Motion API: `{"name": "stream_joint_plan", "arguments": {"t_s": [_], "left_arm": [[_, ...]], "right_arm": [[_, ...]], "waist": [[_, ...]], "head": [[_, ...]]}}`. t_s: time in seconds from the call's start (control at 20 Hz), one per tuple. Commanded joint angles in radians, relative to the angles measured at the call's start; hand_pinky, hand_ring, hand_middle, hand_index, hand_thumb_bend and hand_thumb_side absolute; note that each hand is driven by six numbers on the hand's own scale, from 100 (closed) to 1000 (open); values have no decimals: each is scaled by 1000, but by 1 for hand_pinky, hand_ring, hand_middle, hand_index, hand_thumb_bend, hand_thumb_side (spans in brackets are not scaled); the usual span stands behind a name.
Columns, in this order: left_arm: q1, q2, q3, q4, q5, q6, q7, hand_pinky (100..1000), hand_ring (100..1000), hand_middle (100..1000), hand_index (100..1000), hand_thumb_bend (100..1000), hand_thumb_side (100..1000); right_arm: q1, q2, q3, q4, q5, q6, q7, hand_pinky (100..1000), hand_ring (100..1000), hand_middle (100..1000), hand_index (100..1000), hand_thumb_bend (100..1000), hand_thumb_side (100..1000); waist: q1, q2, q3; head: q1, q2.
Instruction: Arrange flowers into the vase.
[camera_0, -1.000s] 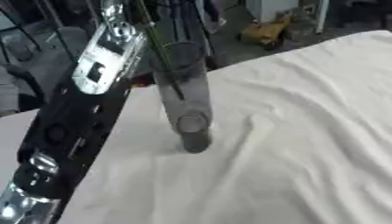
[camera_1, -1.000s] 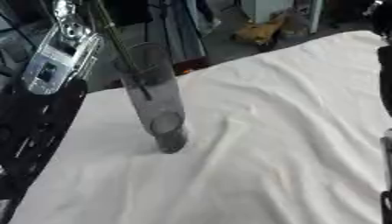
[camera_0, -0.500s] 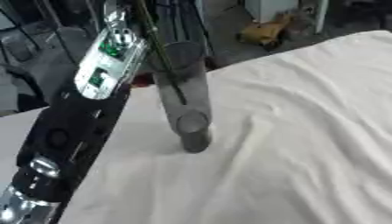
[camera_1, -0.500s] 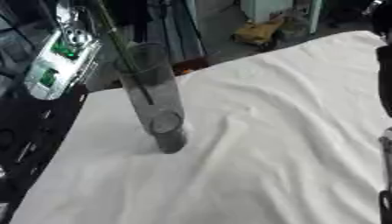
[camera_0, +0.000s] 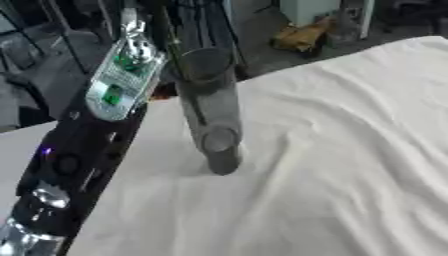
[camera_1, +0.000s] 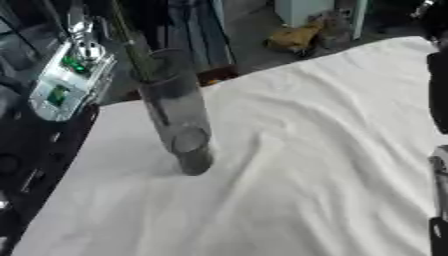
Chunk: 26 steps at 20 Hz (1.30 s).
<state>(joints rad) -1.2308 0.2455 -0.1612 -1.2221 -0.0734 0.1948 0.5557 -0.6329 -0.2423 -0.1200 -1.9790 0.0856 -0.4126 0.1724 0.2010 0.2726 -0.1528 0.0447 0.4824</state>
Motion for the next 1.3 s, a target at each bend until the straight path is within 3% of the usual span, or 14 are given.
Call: {"name": "stream_joint_plan", "arguments": {"t_s": [0.05,0.15,0.3,0.35,0.45,0.6,0.7,0.75,0.95,1.3], "left_arm": [[-14,31,1,-15,-33,2,-15,211,415,474,465,100,856],[-11,32,2,-19,-48,-2,-16,246,471,546,540,100,895],[-5,34,0,-25,-67,-14,-14,253,481,559,554,100,899],[-2,35,-2,-27,-73,-19,-15,282,521,604,616,100,936],[3,39,-6,-31,-86,-33,-21,316,556,637,658,100,950],[7,43,-7,-33,-103,-42,-36,324,565,646,663,100,958],[8,46,-10,-35,-115,-45,-48,399,645,716,710,100,988],[9,50,-12,-36,-124,-45,-58,459,703,753,737,100,1000],[16,58,-25,-33,-170,-44,-110,560,771,805,795,100,1000],[27,66,-25,-30,-237,-41,-218,615,814,874,879,100,1000]], "right_arm": [[-12,-5,-5,-21,5,1,-7,797,832,762,919,148,1000],[-13,-5,-5,-21,5,2,-8,797,831,762,919,148,1000],[-13,-5,-6,-21,7,2,-10,797,831,762,919,148,1000],[-13,-4,-6,-21,7,2,-11,796,831,762,919,147,1000],[-12,-4,-6,-21,8,2,-11,796,831,762,919,147,1000],[-12,-4,-6,-21,8,3,-12,796,831,762,918,147,1000],[-12,-4,-6,-21,8,2,-12,796,831,763,918,144,1000],[-11,-4,-6,-21,8,2,-13,796,831,763,918,141,1000],[-10,-3,-6,-21,8,3,-14,796,831,763,918,139,1000],[-10,0,-8,-21,10,3,-20,795,831,764,919,137,1000]], "waist": [[-15,-21,3],[-16,-21,3],[-15,-20,3],[-15,-20,4],[-15,-20,5],[-14,-20,6],[-14,-20,7],[-14,-21,7],[-14,-22,9],[-16,-23,10]], "head": [[-2,-7],[-4,-7],[-4,-8],[-5,-9],[-7,-10],[-9,-9],[-10,-9],[-10,-9],[-12,-9],[-14,-12]]}}
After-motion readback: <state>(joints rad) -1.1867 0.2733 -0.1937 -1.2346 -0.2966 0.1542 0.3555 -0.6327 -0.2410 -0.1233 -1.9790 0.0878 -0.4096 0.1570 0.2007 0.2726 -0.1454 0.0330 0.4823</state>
